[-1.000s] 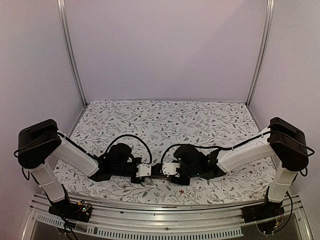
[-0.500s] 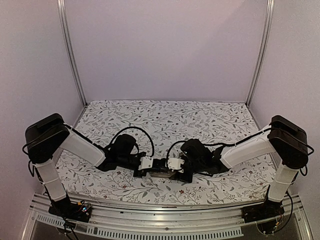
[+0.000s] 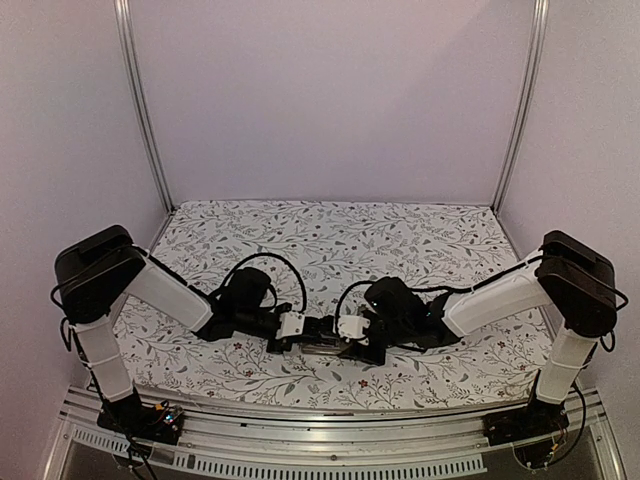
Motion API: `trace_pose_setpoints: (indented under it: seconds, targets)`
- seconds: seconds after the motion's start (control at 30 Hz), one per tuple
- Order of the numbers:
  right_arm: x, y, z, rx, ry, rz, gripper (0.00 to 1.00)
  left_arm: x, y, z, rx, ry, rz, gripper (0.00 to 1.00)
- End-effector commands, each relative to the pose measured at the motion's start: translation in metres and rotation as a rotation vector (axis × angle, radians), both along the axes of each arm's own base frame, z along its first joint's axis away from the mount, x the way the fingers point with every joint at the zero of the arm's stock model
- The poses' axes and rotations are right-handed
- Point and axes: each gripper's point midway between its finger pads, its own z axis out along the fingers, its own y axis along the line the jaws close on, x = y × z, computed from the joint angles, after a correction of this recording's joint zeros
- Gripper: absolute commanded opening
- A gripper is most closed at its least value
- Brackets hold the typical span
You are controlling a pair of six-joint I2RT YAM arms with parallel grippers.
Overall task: Load the batteries into the remote control
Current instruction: Place the battery in the battery compartment.
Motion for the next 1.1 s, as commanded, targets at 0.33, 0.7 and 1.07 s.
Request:
trace_pose_setpoints:
  seconds: [0.33, 0.7, 1.07]
  targets:
    - [-0.022, 0.013, 0.015, 0.122, 0.112, 0.029, 0.44, -0.040, 0.058, -0.094, 0.358, 0.093, 0.010, 0.00]
    - [-0.013, -0.005, 0.028, 0.149, 0.090, -0.002, 0.47, -0.043, 0.060, -0.094, 0.352, 0.076, 0.006, 0.00]
    - [0.011, 0.016, 0.054, 0.285, 0.164, -0.055, 0.14, -0.043, 0.057, -0.090, 0.343, 0.074, 0.009, 0.00]
